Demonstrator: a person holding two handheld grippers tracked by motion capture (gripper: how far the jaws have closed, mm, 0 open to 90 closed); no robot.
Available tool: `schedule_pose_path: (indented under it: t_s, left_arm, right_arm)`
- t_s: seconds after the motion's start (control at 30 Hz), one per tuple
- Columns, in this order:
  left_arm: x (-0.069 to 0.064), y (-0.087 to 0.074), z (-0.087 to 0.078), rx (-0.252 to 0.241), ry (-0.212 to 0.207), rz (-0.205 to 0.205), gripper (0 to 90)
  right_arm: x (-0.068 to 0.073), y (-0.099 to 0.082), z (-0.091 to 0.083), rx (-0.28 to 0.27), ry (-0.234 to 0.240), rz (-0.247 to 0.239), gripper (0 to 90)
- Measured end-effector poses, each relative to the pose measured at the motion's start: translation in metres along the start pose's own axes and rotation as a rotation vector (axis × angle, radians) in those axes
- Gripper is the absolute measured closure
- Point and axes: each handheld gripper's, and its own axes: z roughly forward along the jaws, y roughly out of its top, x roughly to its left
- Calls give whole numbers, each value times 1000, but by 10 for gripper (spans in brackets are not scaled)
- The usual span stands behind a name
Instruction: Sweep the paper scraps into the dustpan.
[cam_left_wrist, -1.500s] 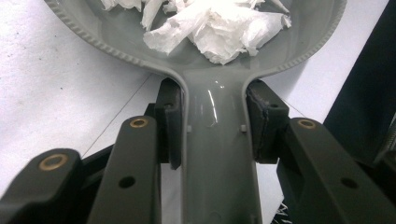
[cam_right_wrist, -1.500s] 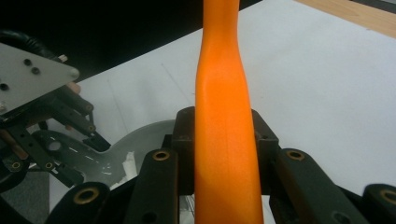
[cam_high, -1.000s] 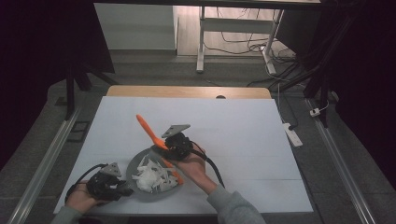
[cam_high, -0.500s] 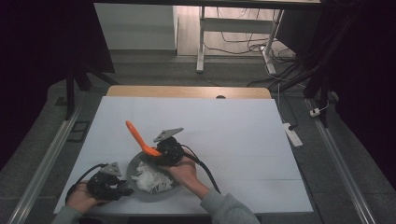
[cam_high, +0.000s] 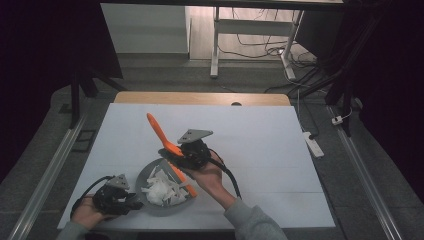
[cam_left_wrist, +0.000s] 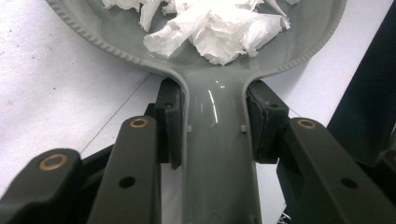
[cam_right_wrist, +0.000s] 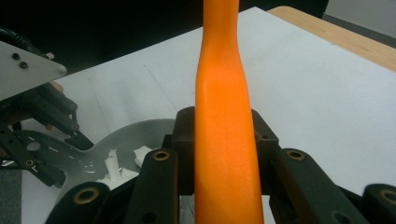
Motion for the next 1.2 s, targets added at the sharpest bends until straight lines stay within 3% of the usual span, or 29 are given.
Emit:
schedule_pose_path:
  t_s: [0.27, 0.63, 0.8, 1.03, 1.2]
  left_arm:
    - [-1, -1, 1, -15, 5, -2, 617]
    - [-1, -8, 5, -84, 14, -21, 617]
    - [-3, -8, 6, -93, 25, -28, 617]
    - [-10, -10, 7, -108, 84, -70, 617]
    - [-11, -10, 7, -126, 127, -83, 617]
  right_arm:
    - [-11, -6, -9, -7, -17, 33, 707]
    - [-37, -26, -34, -5, -80, 81, 707]
    - [-46, -35, -41, 8, -105, 99, 707]
    - [-55, -44, -33, 47, -116, 118, 707]
    - [-60, -47, -42, 37, -135, 125, 707]
